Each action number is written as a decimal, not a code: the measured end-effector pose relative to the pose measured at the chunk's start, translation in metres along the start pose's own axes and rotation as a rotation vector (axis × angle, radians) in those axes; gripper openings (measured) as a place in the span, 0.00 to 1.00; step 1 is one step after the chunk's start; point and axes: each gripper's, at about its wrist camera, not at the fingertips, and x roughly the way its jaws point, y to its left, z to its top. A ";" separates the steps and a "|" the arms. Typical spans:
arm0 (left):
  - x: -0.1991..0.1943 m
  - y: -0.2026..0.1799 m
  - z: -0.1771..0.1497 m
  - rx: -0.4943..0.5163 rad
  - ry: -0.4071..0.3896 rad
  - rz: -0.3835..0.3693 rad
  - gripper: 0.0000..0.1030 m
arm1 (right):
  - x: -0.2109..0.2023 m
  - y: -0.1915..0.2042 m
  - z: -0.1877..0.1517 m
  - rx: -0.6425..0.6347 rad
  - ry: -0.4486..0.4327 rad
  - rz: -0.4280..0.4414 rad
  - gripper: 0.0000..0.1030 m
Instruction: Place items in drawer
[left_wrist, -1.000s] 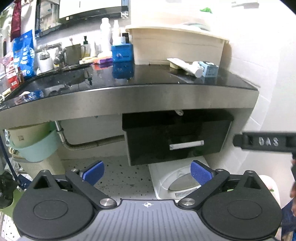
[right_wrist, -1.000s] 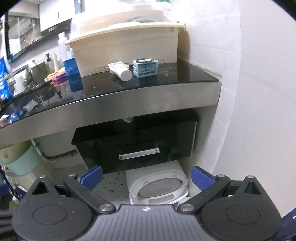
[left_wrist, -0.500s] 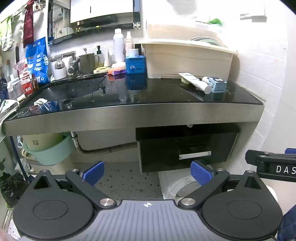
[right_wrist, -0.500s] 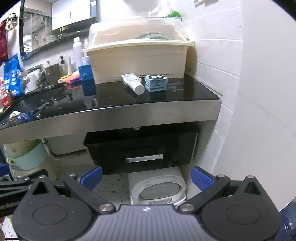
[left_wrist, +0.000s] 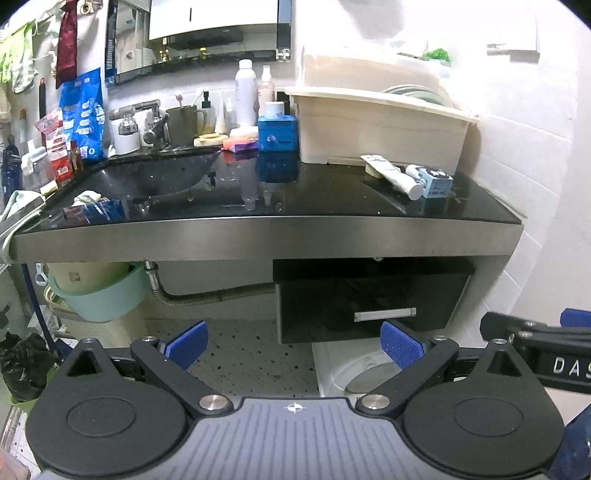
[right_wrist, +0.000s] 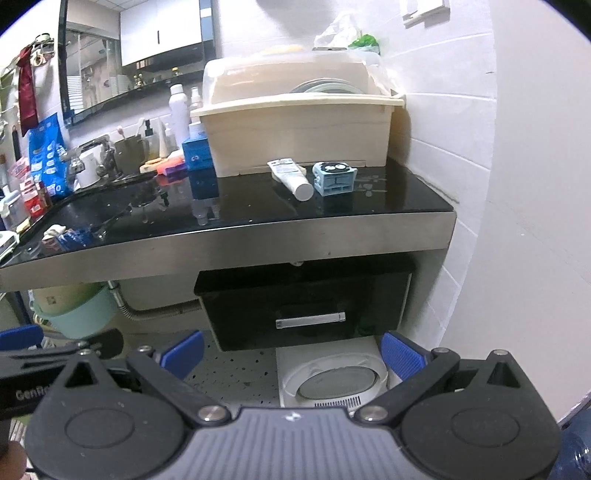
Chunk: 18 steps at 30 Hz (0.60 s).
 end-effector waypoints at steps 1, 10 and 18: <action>0.000 0.000 0.000 -0.003 -0.001 0.000 0.98 | -0.001 0.001 0.000 -0.002 -0.002 0.000 1.00; -0.003 0.002 0.001 -0.006 -0.007 0.010 0.98 | -0.006 0.006 -0.002 -0.029 -0.013 -0.002 1.00; -0.006 0.002 0.000 -0.004 -0.014 0.016 0.98 | -0.009 0.009 -0.001 -0.038 -0.023 -0.007 1.00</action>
